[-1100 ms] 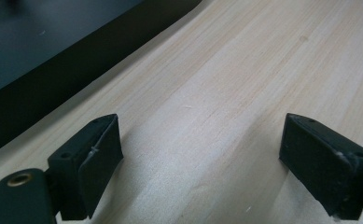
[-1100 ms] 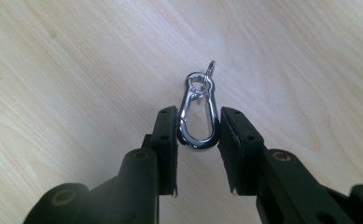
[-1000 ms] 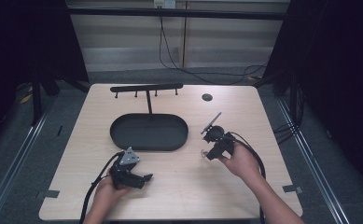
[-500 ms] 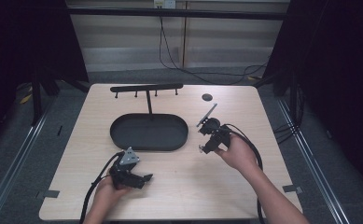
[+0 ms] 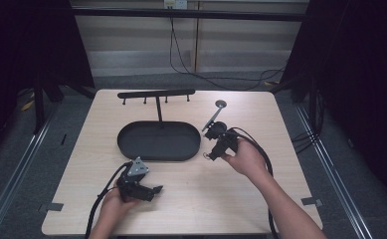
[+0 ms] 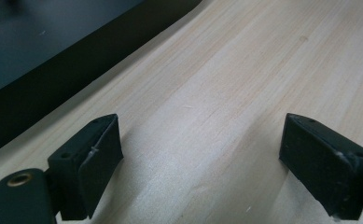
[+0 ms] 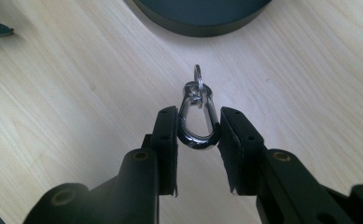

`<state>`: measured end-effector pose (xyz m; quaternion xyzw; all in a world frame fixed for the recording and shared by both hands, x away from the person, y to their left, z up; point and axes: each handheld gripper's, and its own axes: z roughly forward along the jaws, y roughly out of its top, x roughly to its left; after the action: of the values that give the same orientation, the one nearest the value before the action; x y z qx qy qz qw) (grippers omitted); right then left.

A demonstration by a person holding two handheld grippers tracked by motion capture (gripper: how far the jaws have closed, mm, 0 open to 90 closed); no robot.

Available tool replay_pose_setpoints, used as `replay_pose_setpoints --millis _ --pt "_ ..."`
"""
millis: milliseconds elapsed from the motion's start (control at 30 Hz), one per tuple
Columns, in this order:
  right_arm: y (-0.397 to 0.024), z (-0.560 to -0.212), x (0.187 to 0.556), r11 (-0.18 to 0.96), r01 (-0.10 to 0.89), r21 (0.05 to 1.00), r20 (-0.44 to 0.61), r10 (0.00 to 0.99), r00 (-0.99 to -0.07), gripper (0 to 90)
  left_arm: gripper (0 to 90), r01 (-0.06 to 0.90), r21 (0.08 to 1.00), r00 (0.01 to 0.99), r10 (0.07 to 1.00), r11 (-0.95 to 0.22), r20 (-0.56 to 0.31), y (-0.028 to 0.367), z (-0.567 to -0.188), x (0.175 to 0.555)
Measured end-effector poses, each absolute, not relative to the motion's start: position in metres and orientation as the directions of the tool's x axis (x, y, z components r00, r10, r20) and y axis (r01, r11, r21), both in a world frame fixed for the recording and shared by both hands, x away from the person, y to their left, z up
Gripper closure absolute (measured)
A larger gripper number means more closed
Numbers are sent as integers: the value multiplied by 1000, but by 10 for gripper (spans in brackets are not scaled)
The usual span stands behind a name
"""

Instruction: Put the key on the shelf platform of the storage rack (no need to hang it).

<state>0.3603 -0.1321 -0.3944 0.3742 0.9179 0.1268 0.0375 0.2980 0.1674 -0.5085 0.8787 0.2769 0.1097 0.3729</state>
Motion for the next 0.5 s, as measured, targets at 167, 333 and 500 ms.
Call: replay_pose_setpoints --millis 167,333,500 --pt "-125 -391 363 690 670 272 34 689 -724 682 125 406 716 822 570 -568 -14 167 -508 298" --pt "-122 -387 367 691 666 282 32 687 -726 682 125 405 716 823 568 -569 -13 167 -508 298" --pt "-120 -385 371 682 671 290 35 693 -720 682 125 405 716 822 569 -569 -14 167 -508 298"
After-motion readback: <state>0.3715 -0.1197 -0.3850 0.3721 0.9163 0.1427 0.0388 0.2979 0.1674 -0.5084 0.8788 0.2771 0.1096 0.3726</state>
